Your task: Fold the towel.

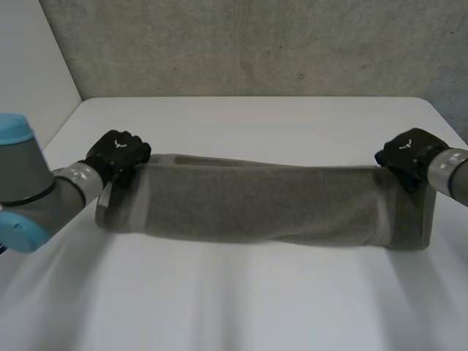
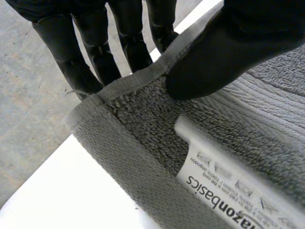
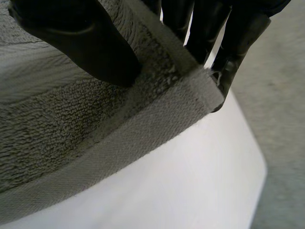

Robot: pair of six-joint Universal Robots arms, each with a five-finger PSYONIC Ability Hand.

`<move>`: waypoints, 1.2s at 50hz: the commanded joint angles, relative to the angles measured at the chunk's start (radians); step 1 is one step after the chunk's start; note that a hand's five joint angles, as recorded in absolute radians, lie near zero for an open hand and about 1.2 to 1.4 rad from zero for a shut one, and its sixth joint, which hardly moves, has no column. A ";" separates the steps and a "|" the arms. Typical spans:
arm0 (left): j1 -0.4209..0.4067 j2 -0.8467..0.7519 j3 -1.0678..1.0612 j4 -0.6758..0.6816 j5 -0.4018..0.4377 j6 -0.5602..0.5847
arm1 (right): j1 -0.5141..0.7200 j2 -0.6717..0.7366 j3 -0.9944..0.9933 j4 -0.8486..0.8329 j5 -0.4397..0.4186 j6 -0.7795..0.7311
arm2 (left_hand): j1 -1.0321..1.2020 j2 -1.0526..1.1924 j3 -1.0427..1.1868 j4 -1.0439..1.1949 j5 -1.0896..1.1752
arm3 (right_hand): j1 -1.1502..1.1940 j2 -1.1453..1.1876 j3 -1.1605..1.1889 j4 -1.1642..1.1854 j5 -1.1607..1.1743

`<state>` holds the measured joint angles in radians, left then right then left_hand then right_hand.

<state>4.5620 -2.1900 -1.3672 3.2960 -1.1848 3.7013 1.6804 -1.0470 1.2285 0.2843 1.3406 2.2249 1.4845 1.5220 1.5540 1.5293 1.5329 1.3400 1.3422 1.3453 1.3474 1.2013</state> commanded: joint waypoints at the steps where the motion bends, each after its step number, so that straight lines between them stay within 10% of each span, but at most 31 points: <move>1: -0.026 -0.171 0.216 0.020 -0.045 -0.003 | 0.042 0.100 -0.047 -0.226 0.071 0.035 | -0.088 -0.126 -0.158 -0.133 -0.311 | 0.056 0.054 0.051 0.049 0.020; 21: -0.100 -0.283 0.313 0.194 -0.119 -0.004 | 0.091 0.237 -0.084 -0.455 0.132 0.036 | -0.094 -0.131 -0.163 -0.138 -0.317 | 0.056 0.054 0.051 0.049 0.020; 22: -0.101 -0.284 0.310 0.192 -0.119 -0.004 | 0.093 0.242 -0.086 -0.456 0.140 0.039 | -0.562 -0.599 -0.631 -0.606 -0.785 | -0.181 -0.183 -0.186 -0.188 -0.217; 23: -0.101 -0.284 0.310 0.192 -0.119 -0.004 | 0.093 0.242 -0.086 -0.456 0.140 0.039 | -0.566 -0.604 -0.636 -0.611 -0.789 | -0.183 -0.186 -0.189 -0.191 -0.219; 24: -0.103 -0.284 0.303 0.192 -0.121 -0.003 | 0.094 0.243 -0.084 -0.455 0.155 0.053 | -1.124 -1.162 -1.194 -1.169 -1.347 | -0.971 -0.973 -0.976 -0.978 -1.007; 26: -0.109 -0.280 0.298 0.192 -0.125 -0.004 | 0.096 0.242 -0.081 -0.455 0.172 0.077 | -1.310 -1.347 -1.379 -1.355 -1.533 | -1.165 -1.168 -1.171 -1.173 -1.201; 46: -0.071 0.113 -0.133 0.200 -0.153 -0.147 | 0.068 -0.194 0.282 -0.366 0.075 0.288 | -1.289 -1.326 -1.358 -1.333 -1.512 | -1.165 -1.168 -1.171 -1.173 -1.201; 60: -0.051 0.193 -0.300 0.214 -0.062 -0.291 | -0.053 -0.150 0.434 -0.269 -0.050 0.283 | -1.283 -1.320 -1.352 -1.328 -1.506 | -0.906 -0.908 -0.911 -0.913 -0.941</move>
<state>4.5138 -1.9994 -1.6428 3.4967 -1.2583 3.4278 1.6728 -1.2502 1.6335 0.0273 1.3561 2.5101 0.2712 0.2593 0.2473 0.2645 0.2212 0.3938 0.3843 0.3906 0.3974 0.2387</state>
